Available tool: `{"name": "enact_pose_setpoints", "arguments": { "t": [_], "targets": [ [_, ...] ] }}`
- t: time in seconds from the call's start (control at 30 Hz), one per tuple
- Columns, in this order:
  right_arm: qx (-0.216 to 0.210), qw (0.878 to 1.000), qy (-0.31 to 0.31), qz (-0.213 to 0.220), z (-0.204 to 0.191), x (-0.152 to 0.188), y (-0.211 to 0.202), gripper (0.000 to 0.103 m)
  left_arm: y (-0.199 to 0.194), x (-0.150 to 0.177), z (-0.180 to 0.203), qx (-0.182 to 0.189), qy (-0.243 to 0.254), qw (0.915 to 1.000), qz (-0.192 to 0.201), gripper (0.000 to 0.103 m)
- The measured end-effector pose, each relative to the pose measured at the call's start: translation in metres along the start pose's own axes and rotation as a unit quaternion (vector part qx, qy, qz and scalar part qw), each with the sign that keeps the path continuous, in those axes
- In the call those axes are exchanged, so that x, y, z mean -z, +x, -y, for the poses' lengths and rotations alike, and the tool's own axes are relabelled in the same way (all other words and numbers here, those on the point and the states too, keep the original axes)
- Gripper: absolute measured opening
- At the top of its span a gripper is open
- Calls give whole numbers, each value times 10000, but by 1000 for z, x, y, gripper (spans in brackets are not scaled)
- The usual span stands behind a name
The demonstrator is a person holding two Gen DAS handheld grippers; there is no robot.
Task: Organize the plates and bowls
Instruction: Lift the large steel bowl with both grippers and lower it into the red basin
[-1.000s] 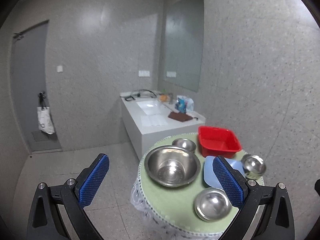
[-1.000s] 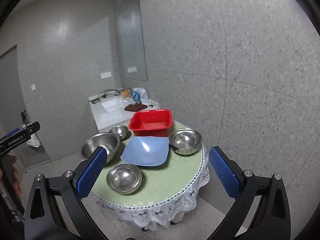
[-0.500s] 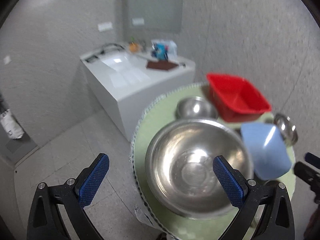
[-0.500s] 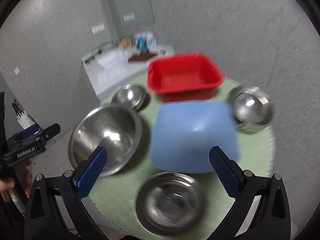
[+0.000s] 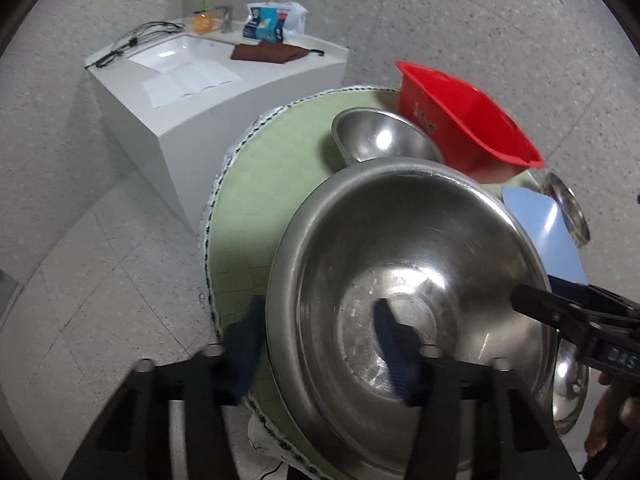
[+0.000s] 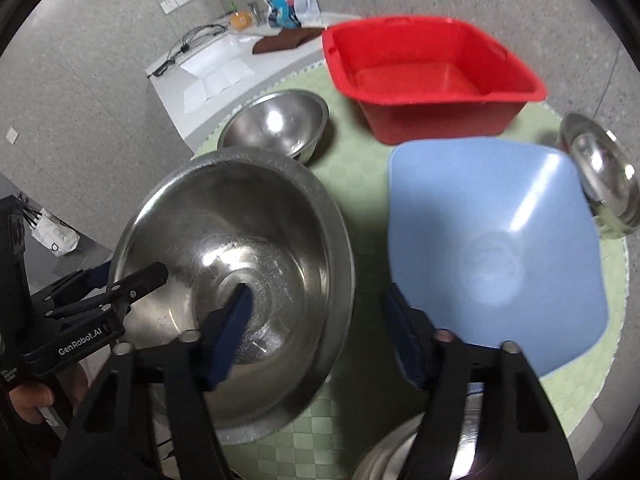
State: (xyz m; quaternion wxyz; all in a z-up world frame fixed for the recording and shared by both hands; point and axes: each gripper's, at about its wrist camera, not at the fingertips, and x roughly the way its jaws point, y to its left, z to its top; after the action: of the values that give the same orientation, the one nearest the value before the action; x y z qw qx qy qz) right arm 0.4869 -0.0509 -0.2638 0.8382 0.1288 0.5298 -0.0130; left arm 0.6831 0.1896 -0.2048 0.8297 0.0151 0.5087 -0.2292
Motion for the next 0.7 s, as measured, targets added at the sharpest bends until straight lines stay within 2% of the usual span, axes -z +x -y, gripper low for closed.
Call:
{"name": "enact_pose_setpoints", "arguments": {
  "t": [0.07,0.17,0.3,0.5,0.63,0.7],
  "targets": [
    [-79,9999,15,-66,-1,-1,6,47,2,-4,-10,40,-10,10000,-4,30],
    [-79,9999,16,-153,-1,-1,12,41,0,-4,-22,80,-48,10000,5,20],
    [-117,9997,60,-186,3,-3,12,28,-2,-1,-21,98,-99,9999,79,20],
    [-291,9995,65,-101,6,-8,-1,27,-28,-1,-9,226,-199,9986,437,20],
    [-615,9980,64,137,12,-18,-30,27,-63,-11,5,313,-225,9958,825,20],
    [-639,9975,-35,313,16,-29,-49,27,-80,-20,16,407,-192,9938,1021,20]
  ]
}}
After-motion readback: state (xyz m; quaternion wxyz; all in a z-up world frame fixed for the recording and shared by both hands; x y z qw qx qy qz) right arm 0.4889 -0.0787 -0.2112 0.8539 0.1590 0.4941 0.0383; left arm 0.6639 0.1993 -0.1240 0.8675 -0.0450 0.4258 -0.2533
